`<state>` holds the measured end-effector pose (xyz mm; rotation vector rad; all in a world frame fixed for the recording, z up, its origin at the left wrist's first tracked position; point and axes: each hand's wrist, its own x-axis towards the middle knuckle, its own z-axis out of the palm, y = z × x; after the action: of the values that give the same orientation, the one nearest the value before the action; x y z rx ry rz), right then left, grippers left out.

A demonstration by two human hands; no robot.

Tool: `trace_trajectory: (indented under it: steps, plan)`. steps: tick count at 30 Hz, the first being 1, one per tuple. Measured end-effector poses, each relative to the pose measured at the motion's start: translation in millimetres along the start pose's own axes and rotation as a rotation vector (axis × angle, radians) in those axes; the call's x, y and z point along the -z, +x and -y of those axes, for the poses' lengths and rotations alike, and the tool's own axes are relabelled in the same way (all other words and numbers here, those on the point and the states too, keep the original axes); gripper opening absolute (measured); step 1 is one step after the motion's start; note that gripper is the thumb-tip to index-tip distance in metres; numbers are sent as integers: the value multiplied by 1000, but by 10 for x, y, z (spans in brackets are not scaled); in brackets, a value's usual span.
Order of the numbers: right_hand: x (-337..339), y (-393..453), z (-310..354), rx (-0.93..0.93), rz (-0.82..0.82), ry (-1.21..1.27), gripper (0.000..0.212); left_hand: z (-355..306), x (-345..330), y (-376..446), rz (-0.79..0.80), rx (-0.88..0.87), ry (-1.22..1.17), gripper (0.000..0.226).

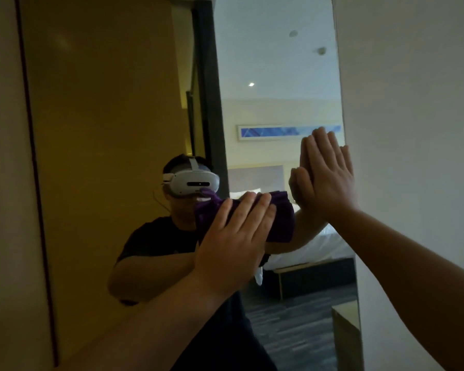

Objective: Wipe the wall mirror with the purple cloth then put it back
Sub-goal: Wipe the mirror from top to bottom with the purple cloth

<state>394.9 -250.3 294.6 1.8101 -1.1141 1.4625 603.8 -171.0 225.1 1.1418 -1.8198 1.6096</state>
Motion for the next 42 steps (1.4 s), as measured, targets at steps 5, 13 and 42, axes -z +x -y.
trace_trajectory:
  steps: [5,13,42]
  plan:
    - [153,-57,-210,47,28,63,75,-34,-24,4,-49,37,28,52]
    - [-101,-150,-559,108,52,28,61,59,209,571,-193,220,-139,42]
    - [-130,-158,-1560,-25,-16,139,64,-905,-210,-58,58,45,80,58]
